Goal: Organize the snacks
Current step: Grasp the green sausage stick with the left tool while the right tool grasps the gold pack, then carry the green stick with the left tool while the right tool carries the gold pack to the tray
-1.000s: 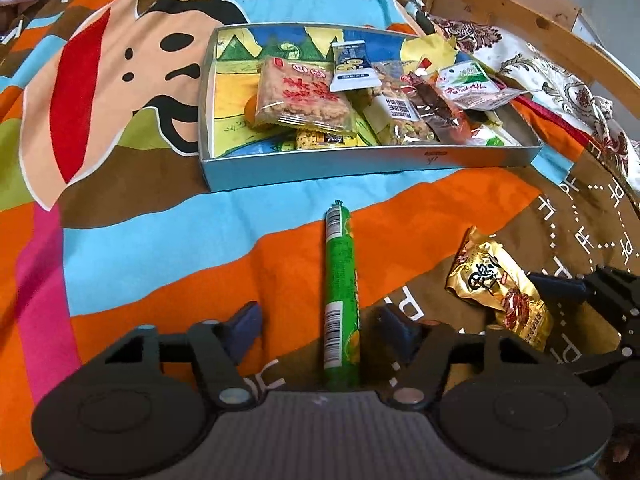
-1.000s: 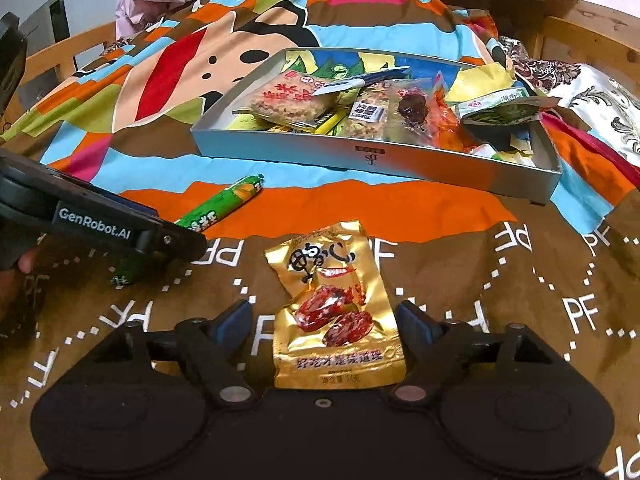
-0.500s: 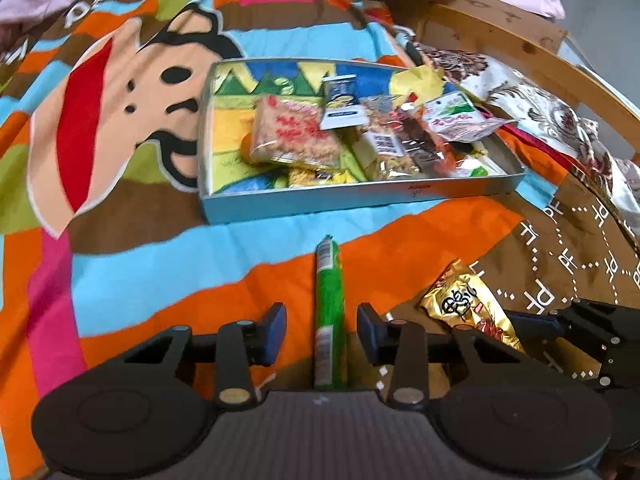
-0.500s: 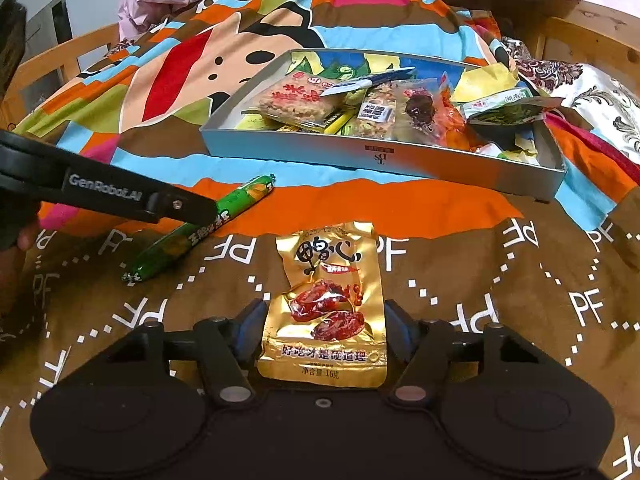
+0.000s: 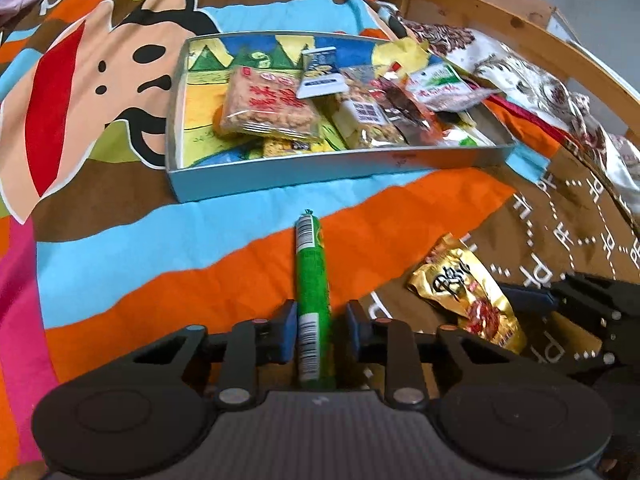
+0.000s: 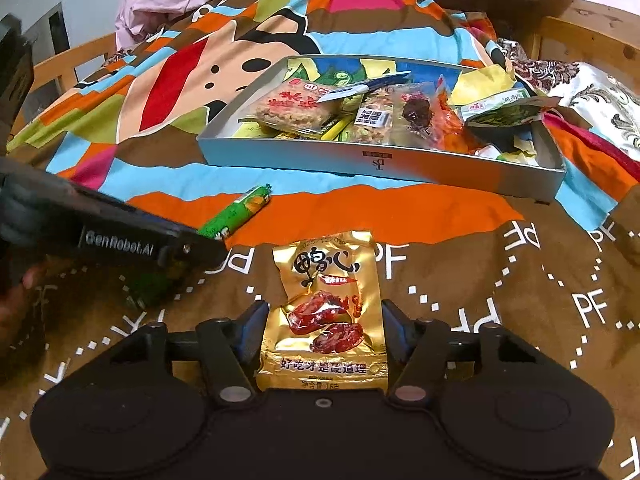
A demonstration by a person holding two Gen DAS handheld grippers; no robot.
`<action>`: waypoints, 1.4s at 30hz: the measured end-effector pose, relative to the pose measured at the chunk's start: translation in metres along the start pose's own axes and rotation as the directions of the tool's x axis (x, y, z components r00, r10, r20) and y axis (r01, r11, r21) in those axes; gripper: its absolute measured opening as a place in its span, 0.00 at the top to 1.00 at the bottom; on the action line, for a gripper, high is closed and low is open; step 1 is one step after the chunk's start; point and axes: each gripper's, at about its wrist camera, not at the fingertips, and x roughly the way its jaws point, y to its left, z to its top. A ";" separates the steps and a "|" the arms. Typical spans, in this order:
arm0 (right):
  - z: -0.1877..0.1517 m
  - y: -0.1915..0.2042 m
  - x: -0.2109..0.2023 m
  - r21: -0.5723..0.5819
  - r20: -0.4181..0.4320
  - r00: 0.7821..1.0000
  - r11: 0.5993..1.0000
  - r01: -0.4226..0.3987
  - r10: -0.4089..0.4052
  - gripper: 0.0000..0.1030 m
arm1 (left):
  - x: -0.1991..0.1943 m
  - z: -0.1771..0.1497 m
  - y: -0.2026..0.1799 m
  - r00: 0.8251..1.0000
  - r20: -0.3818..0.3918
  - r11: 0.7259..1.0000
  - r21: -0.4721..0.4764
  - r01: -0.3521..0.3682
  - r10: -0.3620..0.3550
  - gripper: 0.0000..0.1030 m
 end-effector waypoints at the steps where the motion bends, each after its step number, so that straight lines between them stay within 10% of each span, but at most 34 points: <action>1: 0.000 0.000 -0.001 0.002 -0.001 1.000 1.000 0.000 0.000 0.42 | -0.001 -0.001 -0.002 1.000 -0.010 1.000 0.000 0.005 -0.005 0.79; 14: -0.003 0.001 0.003 -0.007 0.003 1.000 1.000 0.015 -0.015 0.36 | 0.002 -0.002 0.001 0.998 -0.047 0.997 -0.056 0.045 -0.047 0.76; 28: -0.007 0.022 -0.011 -0.165 0.061 0.994 0.981 0.104 -0.095 0.53 | -0.014 -0.005 -0.010 1.000 -0.001 0.999 -0.037 0.021 -0.021 0.80; 42: 0.004 0.024 -0.025 -0.259 0.268 0.946 0.931 0.256 -0.185 0.52 | -0.046 0.012 -0.006 0.968 0.246 0.996 -0.083 -0.031 0.050 0.80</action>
